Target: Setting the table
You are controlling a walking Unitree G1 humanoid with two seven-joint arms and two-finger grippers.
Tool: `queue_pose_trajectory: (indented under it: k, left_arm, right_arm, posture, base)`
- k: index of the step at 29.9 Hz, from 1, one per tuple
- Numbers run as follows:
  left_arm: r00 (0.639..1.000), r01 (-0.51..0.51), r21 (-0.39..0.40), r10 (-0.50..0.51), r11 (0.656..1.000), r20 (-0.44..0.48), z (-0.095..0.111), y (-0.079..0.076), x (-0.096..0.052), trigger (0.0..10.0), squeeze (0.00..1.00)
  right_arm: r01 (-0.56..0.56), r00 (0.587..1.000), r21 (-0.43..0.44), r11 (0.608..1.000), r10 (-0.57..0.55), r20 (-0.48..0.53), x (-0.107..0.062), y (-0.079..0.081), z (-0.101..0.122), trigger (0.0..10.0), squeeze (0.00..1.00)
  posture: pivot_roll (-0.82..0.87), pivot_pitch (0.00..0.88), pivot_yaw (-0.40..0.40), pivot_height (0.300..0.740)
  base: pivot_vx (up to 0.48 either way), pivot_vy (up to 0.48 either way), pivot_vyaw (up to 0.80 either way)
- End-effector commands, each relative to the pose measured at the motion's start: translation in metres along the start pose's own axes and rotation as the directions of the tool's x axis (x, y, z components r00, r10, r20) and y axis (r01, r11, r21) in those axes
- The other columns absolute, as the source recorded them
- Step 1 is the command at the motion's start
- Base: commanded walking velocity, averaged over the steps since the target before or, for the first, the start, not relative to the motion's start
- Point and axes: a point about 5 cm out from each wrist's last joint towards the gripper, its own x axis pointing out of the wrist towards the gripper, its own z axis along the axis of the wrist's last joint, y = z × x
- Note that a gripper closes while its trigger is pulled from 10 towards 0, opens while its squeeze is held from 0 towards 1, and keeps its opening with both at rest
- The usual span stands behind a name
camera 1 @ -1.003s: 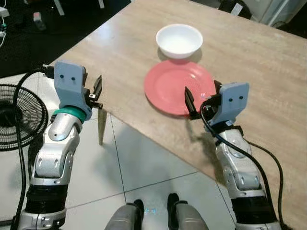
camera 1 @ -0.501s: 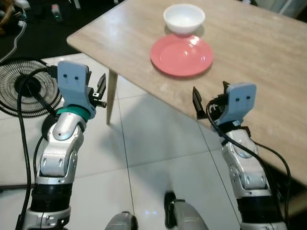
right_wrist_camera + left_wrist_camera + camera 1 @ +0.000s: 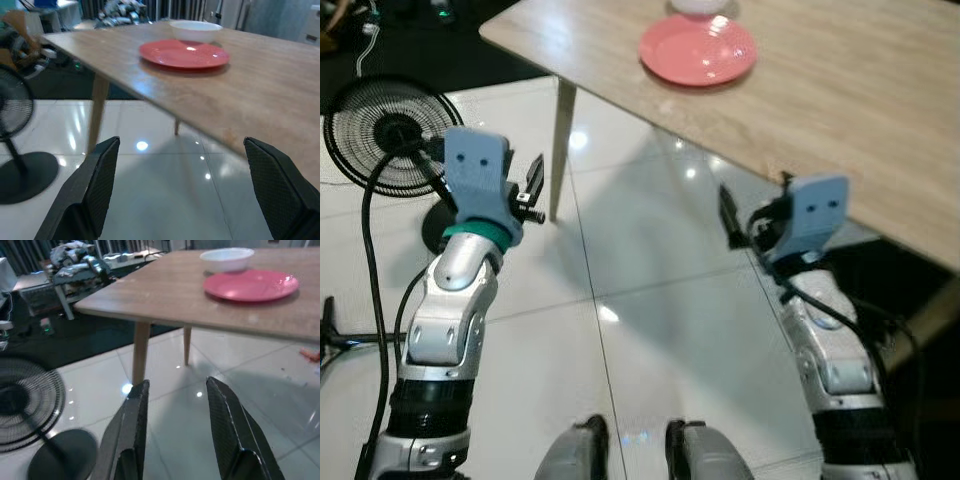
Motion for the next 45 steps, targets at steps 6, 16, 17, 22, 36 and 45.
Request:
queue_pose_trajectory:
  k: [6, 16, 17, 22, 36, 45]
  left_arm:
    - [0.999, -0.010, 0.004, 0.010, 1.000, -0.030, -0.0090, 0.0027, -0.0032, 10.0, 0.00]
    - [1.000, -0.002, 0.004, 0.002, 1.000, -0.021, -0.0089, 0.0011, -0.0002, 10.0, 0.00]
    - [1.000, -0.002, 0.004, 0.002, 1.000, -0.021, -0.0089, 0.0009, -0.0002, 10.0, 0.00]
    - [1.000, -0.001, 0.002, 0.001, 1.000, -0.019, -0.0091, 0.0006, 0.0001, 10.0, 0.00]
    - [1.000, 0.004, -0.001, -0.004, 1.000, -0.013, -0.0089, -0.0009, 0.0027, 10.0, 0.00]
    - [1.000, 0.004, -0.001, -0.004, 1.000, -0.011, -0.0085, -0.0013, 0.0030, 10.0, 0.00]
  right_arm:
    - [-0.018, 1.000, 0.000, 1.000, 0.018, -0.016, -0.0018, 0.0050, -0.0050, 10.0, 0.00]
    - [-0.008, 1.000, -0.001, 1.000, 0.008, -0.010, 0.0000, 0.0019, -0.0047, 10.0, 0.00]
    - [-0.007, 1.000, -0.001, 1.000, 0.007, -0.010, -0.0001, 0.0018, -0.0047, 10.0, 0.00]
    - [-0.008, 1.000, -0.004, 1.000, 0.008, -0.009, 0.0002, 0.0014, -0.0047, 10.0, 0.00]
    - [-0.004, 1.000, -0.004, 1.000, 0.004, -0.009, 0.0006, 0.0006, -0.0053, 10.0, 0.00]
    - [-0.003, 1.000, -0.004, 1.000, 0.003, -0.009, 0.0004, 0.0003, -0.0057, 10.0, 0.00]
  posture:
    - [-0.02, 0.137, 0.098, 0.740]
    - [-0.02, 0.122, 0.100, 0.740]
    - [-0.02, 0.120, 0.099, 0.740]
    - [-0.02, 0.119, 0.098, 0.740]
    - [-0.03, 0.118, 0.101, 0.740]
    - [-0.03, 0.120, 0.103, 0.740]
  base:
    - [-0.409, 0.000, 0.00]
    - [-0.406, 0.000, 0.00]
    - [-0.401, 0.000, 0.00]
    - [-0.405, 0.000, 0.00]
    - [-0.398, 0.000, 0.00]
    - [-0.393, 0.000, 0.00]
